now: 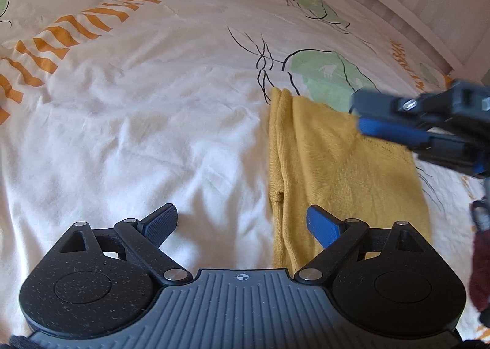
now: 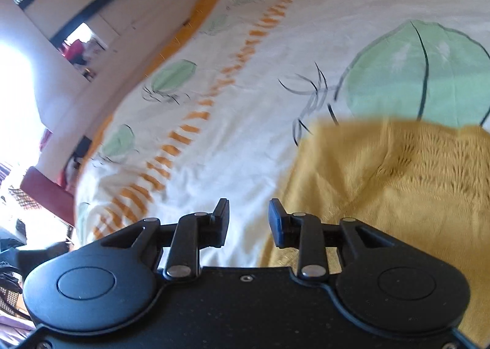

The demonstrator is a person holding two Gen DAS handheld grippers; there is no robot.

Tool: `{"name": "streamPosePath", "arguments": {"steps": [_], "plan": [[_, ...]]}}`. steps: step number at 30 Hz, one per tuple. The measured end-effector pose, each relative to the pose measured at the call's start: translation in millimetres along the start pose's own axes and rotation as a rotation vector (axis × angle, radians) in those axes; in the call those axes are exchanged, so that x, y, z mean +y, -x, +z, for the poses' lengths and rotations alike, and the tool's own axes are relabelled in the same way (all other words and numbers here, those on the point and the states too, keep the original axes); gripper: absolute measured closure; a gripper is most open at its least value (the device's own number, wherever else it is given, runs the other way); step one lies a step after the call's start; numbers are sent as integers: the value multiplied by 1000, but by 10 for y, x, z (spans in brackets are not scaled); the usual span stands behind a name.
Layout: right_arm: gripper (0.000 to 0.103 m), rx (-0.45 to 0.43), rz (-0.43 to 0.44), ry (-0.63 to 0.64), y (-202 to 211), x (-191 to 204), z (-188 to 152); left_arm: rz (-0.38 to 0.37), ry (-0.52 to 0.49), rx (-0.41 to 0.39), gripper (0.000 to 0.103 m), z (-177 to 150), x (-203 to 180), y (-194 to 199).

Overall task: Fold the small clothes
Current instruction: 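Lift the edge with the right gripper and fold it over the sweater, then move both grippers to the edge of the yellow sweater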

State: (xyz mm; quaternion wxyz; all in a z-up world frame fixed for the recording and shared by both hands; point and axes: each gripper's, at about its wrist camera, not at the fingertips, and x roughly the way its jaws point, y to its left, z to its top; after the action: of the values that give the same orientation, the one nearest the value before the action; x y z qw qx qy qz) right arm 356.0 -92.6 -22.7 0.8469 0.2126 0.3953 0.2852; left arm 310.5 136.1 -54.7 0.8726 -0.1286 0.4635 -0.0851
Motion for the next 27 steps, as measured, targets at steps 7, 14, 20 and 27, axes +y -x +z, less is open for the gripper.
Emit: {"name": "streamPosePath", "arguments": {"steps": [7, 14, 20, 27], "plan": [[21, -53, -172, 185, 351, 60, -198, 4, 18, -11, 11, 16, 43, 26], [1, -46, -466, 578, 301, 488, -956, -7, 21, -9, 11, 16, 32, 29], [35, 19, -359, 751, 162, 723, -1386, -19, 21, -17, 11, 41, 12, 69], [51, 75, -379, 822, -30, 712, -1533, -69, 51, -3, 11, 86, 11, 109]]}}
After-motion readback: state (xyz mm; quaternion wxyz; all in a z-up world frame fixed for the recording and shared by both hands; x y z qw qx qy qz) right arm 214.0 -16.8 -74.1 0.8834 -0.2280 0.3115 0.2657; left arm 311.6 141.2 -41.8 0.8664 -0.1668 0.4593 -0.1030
